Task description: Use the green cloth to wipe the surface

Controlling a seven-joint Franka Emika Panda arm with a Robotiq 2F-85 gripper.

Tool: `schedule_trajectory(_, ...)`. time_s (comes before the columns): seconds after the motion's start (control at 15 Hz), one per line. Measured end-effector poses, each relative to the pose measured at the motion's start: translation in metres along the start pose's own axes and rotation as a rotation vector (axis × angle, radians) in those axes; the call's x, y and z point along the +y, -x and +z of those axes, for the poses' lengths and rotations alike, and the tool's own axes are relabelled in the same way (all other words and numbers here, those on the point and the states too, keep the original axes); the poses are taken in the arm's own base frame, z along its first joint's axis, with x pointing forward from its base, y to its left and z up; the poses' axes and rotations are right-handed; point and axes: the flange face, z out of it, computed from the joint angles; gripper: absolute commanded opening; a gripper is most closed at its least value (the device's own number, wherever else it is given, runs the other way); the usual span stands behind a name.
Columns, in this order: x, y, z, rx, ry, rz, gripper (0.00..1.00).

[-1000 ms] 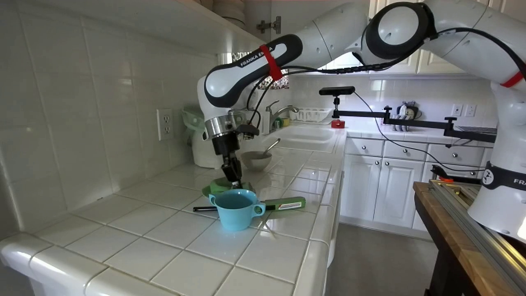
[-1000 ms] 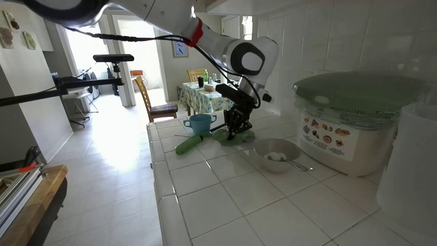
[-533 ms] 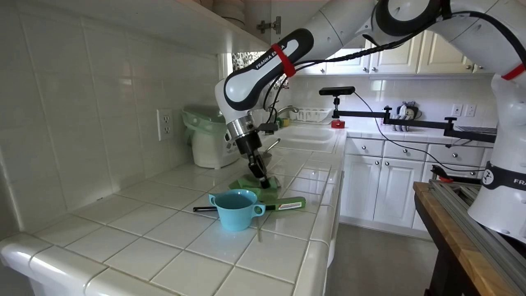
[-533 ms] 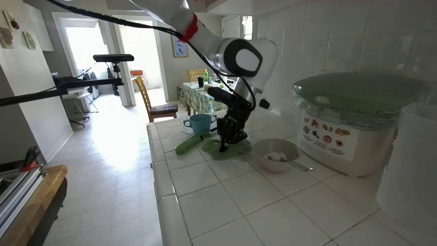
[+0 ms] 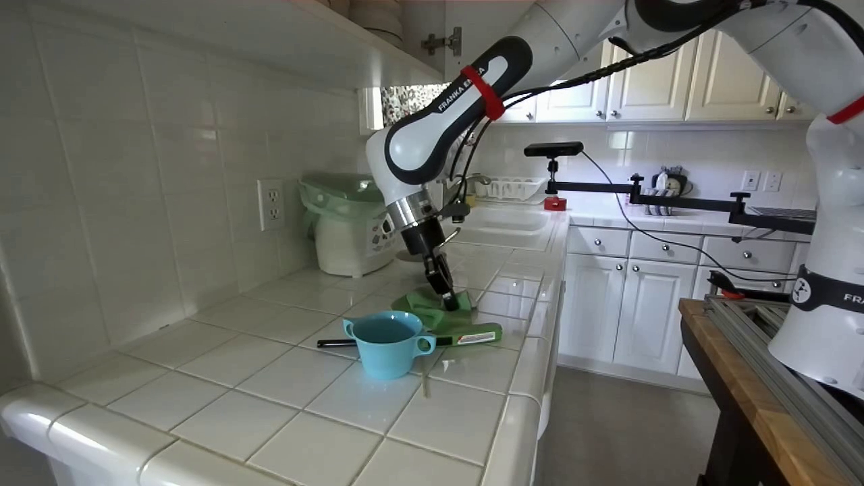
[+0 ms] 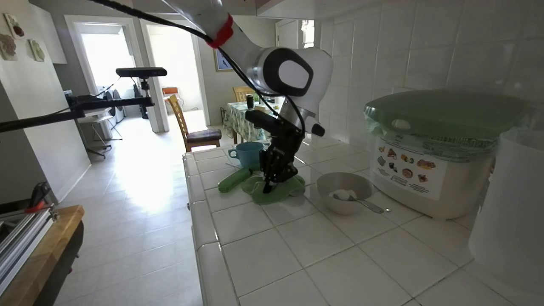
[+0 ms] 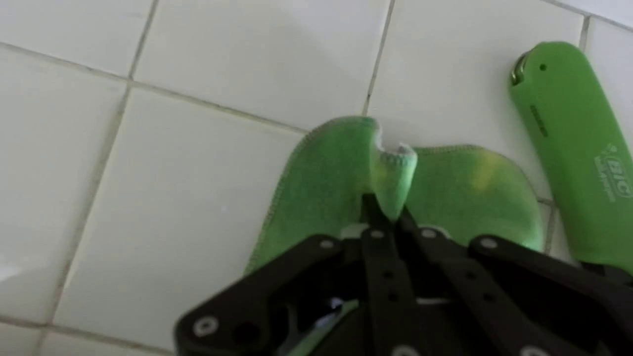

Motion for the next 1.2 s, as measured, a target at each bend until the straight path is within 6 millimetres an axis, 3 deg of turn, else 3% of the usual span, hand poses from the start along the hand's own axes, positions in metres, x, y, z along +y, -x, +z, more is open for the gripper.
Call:
schedule_trajectory(0.53, -0.004, -0.016, -0.013, 0.101, 0.028, 0.026, 0.01)
schedule_trajectory(0.6, -0.004, -0.019, -0.016, 0.119, 0.033, 0.03, 0.3)
schedule_trajectory(0.73, -0.005, -0.023, -0.019, 0.157, 0.041, 0.043, 0.37)
schedule_trajectory(1.0, -0.011, -0.031, -0.027, 0.227, 0.053, 0.069, 0.66)
schedule_trajectory(1.2, -0.02, -0.035, -0.043, 0.293, 0.056, 0.074, 0.89)
